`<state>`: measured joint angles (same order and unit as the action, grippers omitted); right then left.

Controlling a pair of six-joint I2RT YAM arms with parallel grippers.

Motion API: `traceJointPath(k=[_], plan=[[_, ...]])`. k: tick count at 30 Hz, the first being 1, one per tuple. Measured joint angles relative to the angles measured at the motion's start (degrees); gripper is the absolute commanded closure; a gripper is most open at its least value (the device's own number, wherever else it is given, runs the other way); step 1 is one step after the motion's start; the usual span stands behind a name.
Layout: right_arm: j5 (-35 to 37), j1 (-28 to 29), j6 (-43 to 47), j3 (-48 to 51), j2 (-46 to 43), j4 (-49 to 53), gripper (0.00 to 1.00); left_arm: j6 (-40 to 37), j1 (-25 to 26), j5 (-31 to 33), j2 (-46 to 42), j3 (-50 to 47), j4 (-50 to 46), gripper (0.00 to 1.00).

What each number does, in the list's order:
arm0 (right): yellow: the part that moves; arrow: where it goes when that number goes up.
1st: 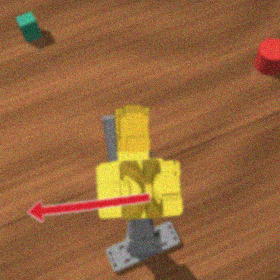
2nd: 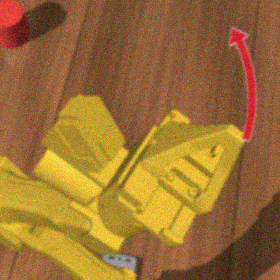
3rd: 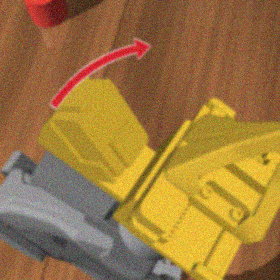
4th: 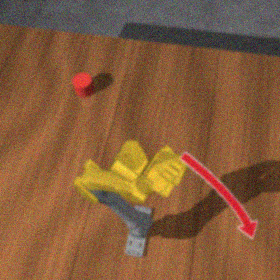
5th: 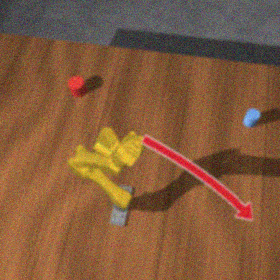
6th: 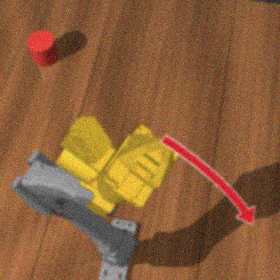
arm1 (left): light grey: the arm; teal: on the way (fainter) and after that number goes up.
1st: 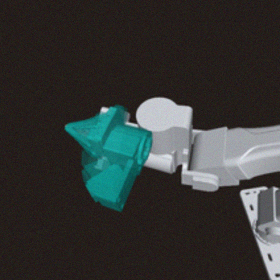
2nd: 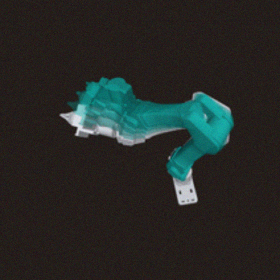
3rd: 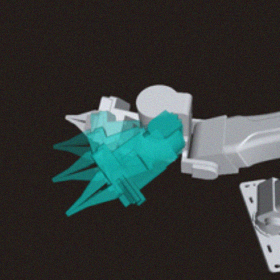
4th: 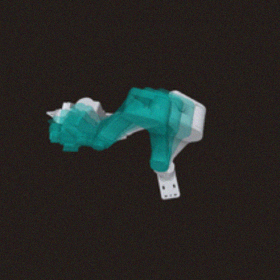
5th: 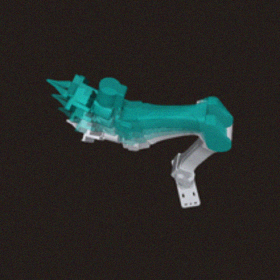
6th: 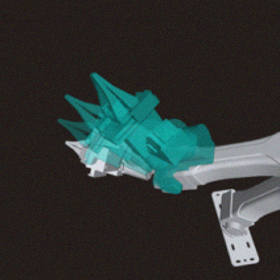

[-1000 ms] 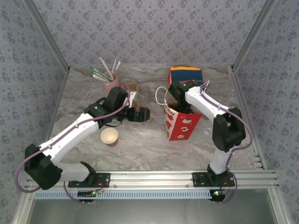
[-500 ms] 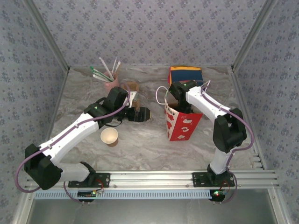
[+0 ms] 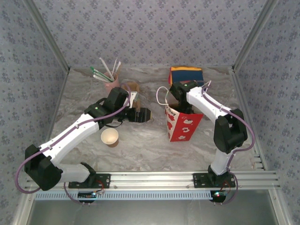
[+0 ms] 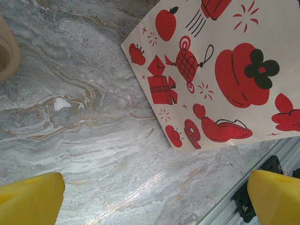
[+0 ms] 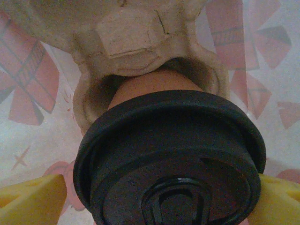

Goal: Pack the takeout coffee

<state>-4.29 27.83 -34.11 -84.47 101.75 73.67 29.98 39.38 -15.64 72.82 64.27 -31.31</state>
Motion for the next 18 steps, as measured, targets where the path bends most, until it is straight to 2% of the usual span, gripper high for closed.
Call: traceJointPath(k=[18], plan=[[0.02,-1.77,0.04,2.86,-1.27,-1.09,0.04,0.0,0.0,-0.07,0.04,0.07,0.0,0.0]])
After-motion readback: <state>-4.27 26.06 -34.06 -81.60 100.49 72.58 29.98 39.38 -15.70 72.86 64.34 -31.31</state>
